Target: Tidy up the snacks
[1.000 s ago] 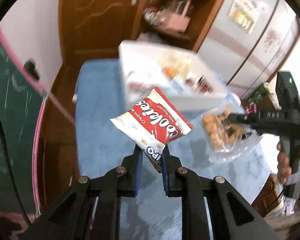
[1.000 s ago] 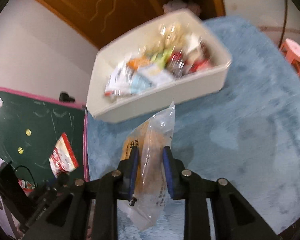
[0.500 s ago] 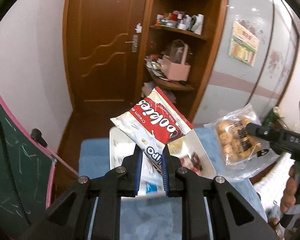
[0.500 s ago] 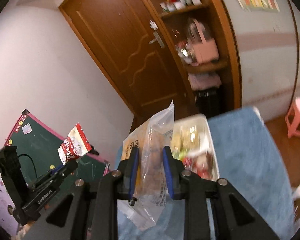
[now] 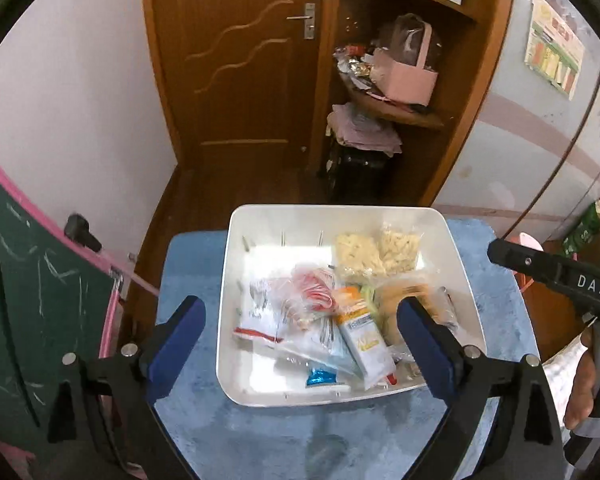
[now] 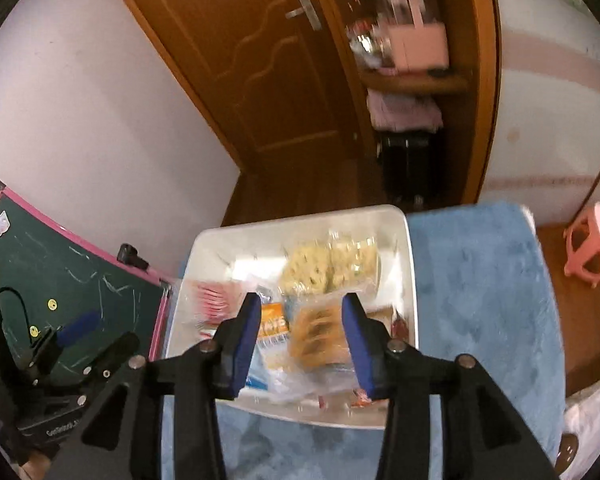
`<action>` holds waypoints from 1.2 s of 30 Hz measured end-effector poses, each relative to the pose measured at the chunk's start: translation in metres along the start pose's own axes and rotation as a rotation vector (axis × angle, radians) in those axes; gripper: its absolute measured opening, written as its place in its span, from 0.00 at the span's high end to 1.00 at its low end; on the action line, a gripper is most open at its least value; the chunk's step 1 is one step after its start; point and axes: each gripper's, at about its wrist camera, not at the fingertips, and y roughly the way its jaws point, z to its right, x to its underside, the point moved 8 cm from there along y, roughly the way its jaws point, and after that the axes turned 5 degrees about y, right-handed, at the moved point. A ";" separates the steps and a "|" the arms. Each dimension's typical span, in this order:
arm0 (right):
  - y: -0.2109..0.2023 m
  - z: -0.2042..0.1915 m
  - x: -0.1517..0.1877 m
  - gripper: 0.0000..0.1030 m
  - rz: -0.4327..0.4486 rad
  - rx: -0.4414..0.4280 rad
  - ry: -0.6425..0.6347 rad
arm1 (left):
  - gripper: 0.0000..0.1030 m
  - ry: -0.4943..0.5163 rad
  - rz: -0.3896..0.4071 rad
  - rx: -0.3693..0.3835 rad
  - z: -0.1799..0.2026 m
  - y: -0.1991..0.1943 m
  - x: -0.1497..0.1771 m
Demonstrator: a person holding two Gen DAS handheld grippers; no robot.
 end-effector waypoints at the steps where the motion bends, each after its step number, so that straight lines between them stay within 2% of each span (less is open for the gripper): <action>1: 0.000 0.003 0.003 0.59 0.000 -0.001 0.002 | 0.07 -0.004 -0.006 -0.003 0.000 0.001 0.004; 6: -0.008 0.008 0.010 0.58 0.023 0.014 -0.039 | 0.07 -0.040 -0.027 -0.018 -0.003 0.001 0.012; 14: -0.029 -0.006 0.009 0.58 0.065 0.004 -0.116 | 0.07 -0.070 0.019 -0.038 0.001 -0.023 0.010; 25: -0.054 -0.018 0.024 0.58 0.095 -0.011 -0.210 | 0.07 -0.088 0.066 -0.049 0.023 -0.062 0.016; 36: -0.083 -0.018 0.045 0.57 0.115 -0.010 -0.199 | 0.07 -0.072 0.079 -0.042 0.044 -0.099 0.028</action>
